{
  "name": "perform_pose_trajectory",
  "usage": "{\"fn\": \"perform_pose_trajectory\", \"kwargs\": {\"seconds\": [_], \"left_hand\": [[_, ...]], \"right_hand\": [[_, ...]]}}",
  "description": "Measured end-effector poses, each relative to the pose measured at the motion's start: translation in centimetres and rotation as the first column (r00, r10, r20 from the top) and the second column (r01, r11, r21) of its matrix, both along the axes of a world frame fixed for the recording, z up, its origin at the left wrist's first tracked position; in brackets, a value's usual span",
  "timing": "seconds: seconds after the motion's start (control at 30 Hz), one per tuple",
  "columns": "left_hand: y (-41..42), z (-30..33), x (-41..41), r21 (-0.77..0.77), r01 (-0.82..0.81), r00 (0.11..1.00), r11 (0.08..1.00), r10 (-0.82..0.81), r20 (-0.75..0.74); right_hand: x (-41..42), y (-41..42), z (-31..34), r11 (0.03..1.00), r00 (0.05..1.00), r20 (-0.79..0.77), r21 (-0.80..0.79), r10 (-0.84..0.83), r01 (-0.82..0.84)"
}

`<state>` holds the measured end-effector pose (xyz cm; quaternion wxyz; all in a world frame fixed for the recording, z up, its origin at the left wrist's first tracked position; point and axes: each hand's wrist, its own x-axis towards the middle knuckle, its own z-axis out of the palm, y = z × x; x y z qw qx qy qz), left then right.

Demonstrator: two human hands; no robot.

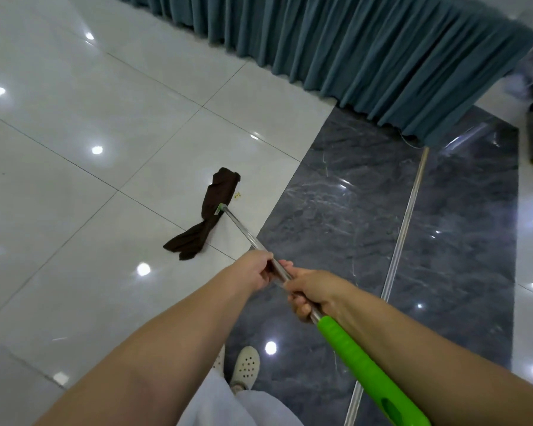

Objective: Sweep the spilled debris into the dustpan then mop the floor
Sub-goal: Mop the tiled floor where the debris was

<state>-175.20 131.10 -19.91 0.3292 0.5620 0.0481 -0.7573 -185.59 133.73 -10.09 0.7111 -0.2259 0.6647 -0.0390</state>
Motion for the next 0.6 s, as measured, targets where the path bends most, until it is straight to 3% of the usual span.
{"fn": "perform_pose_trajectory", "kwargs": {"seconds": [0.2,0.37,0.6], "left_hand": [[0.3,1.6,-0.4,-0.022,0.015,0.999,1.000,-0.016,-0.049],[1.4,2.6,-1.5,-0.012,0.138,0.986,0.990,-0.139,-0.098],[1.5,2.6,-1.3,0.019,0.186,0.982,0.982,-0.186,-0.027]], "right_hand": [[-1.4,0.8,2.1,0.993,0.992,0.060,0.034,-0.114,0.112],[-3.4,2.6,3.8,0.973,0.971,0.116,0.118,-0.211,0.197],[-2.5,1.8,4.0,0.951,0.954,0.141,0.206,-0.263,0.231]]}}
